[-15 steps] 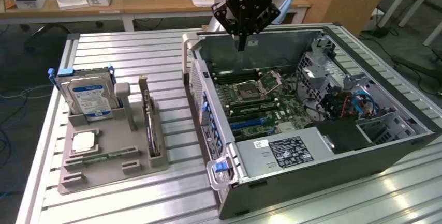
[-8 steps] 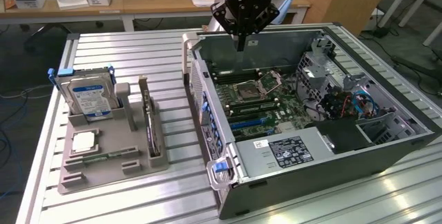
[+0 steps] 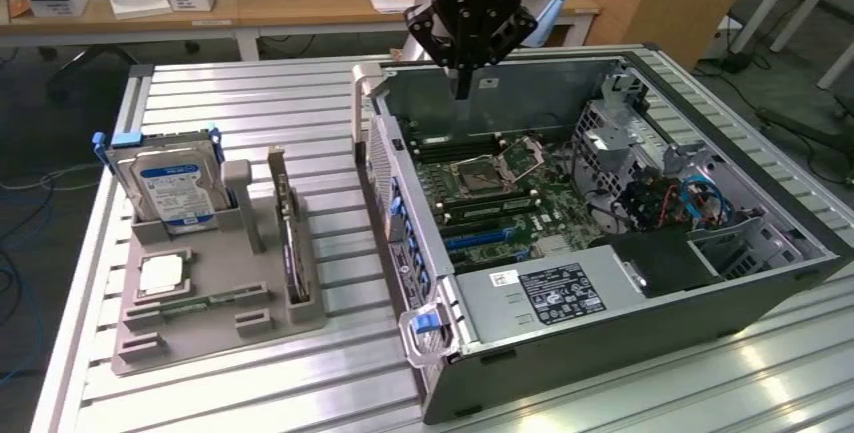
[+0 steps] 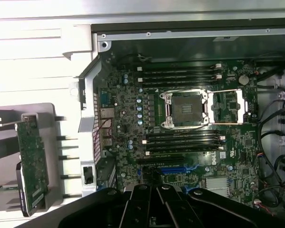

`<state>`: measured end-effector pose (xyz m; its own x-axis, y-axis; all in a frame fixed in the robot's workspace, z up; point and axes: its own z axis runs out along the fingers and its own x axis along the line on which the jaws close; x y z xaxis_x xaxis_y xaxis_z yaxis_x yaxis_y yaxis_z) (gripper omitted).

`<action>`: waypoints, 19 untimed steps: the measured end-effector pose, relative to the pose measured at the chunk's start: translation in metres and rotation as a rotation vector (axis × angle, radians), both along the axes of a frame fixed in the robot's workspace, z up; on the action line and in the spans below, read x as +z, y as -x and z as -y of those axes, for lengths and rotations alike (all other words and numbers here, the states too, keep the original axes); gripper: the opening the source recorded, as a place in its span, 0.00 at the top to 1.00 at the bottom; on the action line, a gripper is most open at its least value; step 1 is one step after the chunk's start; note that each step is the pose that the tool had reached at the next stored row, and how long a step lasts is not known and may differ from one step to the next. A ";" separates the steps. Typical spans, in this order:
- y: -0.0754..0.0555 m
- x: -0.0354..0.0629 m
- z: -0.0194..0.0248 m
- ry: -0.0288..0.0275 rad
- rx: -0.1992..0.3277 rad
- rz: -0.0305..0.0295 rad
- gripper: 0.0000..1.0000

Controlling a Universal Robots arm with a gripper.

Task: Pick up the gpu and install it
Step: 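Reach for the gpu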

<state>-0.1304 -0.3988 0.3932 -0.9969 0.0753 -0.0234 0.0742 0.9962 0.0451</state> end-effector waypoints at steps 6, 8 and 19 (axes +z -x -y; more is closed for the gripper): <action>0.004 0.0001 0.0001 0.0001 0.000 -0.0001 0.90; 0.006 0.0000 0.0001 0.0001 0.000 -0.0001 0.90; 0.016 0.0000 0.0003 0.0000 0.000 -0.0001 0.90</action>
<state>-0.1460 -0.3991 0.3932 -0.9969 0.0753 -0.0233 0.0742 0.9962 0.0451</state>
